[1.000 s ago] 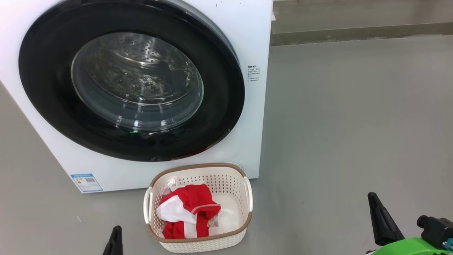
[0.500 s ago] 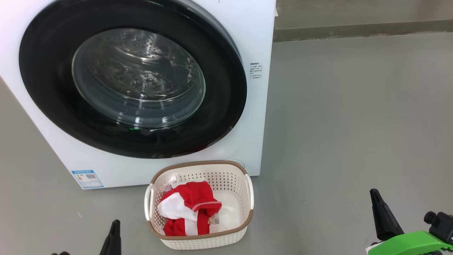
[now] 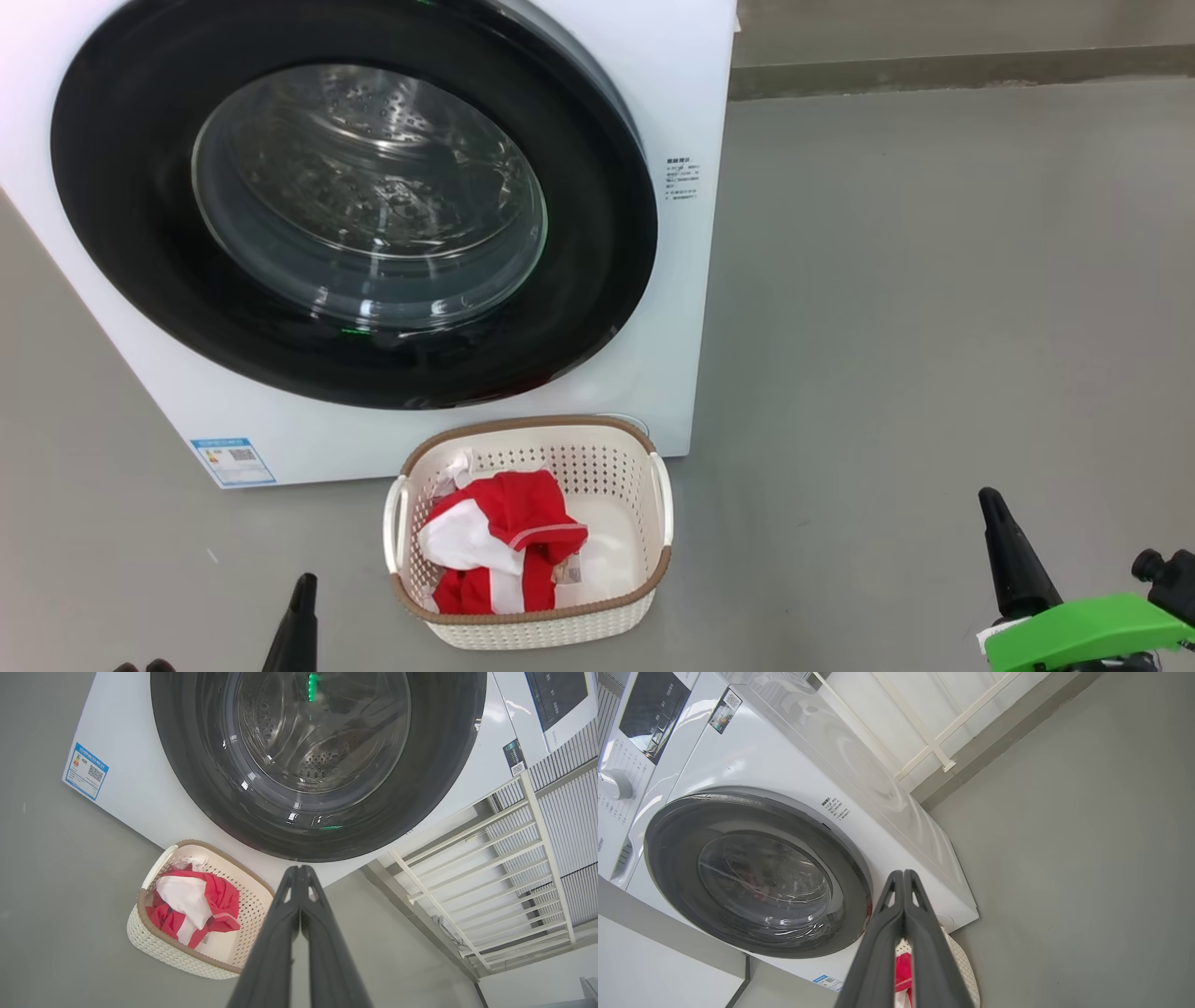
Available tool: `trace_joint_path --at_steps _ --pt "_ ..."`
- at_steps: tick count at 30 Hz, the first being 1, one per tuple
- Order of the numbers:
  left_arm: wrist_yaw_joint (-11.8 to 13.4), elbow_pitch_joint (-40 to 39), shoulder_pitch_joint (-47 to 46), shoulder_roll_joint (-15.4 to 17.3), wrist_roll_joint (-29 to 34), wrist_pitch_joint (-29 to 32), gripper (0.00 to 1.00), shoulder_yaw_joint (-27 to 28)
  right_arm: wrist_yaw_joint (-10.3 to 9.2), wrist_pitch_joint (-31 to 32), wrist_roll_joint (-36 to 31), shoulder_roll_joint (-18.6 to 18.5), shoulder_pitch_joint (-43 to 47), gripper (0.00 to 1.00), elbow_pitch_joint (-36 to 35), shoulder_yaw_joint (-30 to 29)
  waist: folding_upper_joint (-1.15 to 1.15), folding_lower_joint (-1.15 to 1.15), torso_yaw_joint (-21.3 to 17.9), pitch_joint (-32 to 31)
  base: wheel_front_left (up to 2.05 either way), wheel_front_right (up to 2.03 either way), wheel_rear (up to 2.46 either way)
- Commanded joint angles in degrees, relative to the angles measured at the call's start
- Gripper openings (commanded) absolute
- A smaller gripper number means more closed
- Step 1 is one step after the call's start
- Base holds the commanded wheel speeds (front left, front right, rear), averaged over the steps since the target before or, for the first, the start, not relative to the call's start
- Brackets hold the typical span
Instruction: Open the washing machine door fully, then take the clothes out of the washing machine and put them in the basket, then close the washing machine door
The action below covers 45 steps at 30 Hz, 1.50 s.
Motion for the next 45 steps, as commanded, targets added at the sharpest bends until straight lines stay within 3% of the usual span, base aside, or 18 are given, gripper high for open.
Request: trace_joint_path --at_steps 1,45 --pt "-0.62 -0.98 -2.97 0.65 -2.29 0.44 0.00 1.54 -0.11 0.58 2.59 -0.98 -3.46 0.00 -1.30 0.37 0.00 0.00 0.07 0.10 0.00 0.00 0.00" --pt "-3.18 2.09 -7.81 0.99 -30.76 7.50 0.00 3.98 -0.19 7.82 32.88 -1.49 -7.72 0.00 0.64 -0.20 0.00 -0.01 1.40 2.10 0.00 0.00 0.00"
